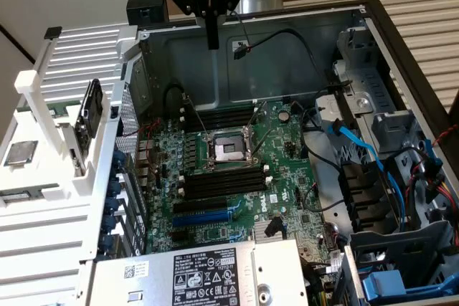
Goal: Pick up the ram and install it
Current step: 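Reach for the ram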
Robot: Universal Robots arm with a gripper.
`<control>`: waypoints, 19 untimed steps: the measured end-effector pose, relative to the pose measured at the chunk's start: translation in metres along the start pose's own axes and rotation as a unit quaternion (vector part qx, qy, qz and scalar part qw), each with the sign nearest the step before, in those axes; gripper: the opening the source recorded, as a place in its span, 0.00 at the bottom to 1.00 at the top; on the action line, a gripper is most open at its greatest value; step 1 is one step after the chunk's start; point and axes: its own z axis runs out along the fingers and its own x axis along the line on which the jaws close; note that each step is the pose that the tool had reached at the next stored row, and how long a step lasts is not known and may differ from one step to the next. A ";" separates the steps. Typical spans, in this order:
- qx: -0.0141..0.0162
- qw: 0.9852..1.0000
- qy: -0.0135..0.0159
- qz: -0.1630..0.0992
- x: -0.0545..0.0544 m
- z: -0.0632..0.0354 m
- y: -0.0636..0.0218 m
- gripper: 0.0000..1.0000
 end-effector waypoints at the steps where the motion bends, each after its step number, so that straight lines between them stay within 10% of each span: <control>1: 0.000 1.000 0.000 0.000 0.000 0.0000 0.0000 0.10; 19: -0.001 1.000 0.000 0.000 0.023 -0.0006 -0.0018 0.10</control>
